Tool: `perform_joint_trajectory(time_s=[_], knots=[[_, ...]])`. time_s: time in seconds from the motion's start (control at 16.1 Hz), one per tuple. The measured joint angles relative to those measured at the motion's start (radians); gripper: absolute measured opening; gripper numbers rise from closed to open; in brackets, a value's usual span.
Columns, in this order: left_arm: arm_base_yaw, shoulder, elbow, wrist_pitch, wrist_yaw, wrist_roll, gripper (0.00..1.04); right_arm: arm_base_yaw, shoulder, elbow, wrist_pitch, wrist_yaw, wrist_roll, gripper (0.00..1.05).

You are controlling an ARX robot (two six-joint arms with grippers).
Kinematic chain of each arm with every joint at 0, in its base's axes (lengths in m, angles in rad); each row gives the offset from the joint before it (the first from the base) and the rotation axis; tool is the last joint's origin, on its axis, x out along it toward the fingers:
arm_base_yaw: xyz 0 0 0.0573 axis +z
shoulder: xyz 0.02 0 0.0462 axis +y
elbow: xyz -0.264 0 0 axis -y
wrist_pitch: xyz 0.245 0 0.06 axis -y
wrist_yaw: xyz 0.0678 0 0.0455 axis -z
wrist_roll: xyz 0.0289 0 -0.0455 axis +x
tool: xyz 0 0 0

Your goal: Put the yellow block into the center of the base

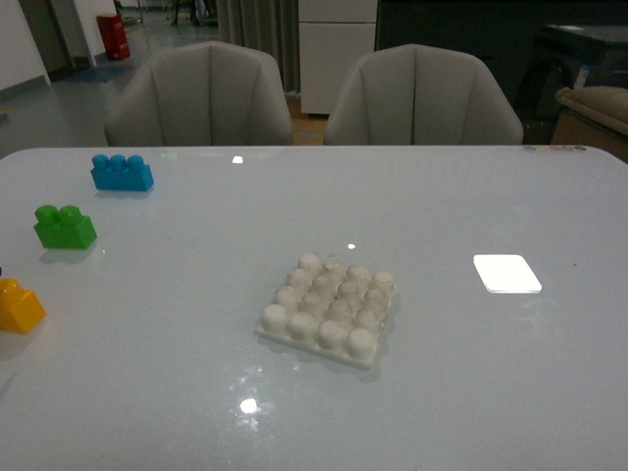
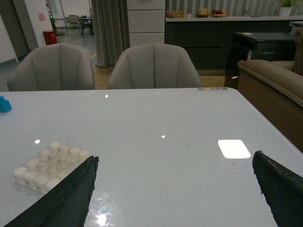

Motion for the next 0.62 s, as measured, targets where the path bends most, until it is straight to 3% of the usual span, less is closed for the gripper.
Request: perform_joint_trajectory(time_s=[0.62], knots=[[-0.033, 0.105, 0.033, 0.084, -0.048, -0.012, 0.98, 0.0, 0.0, 0.0, 0.0, 0.0, 0.0, 0.98]])
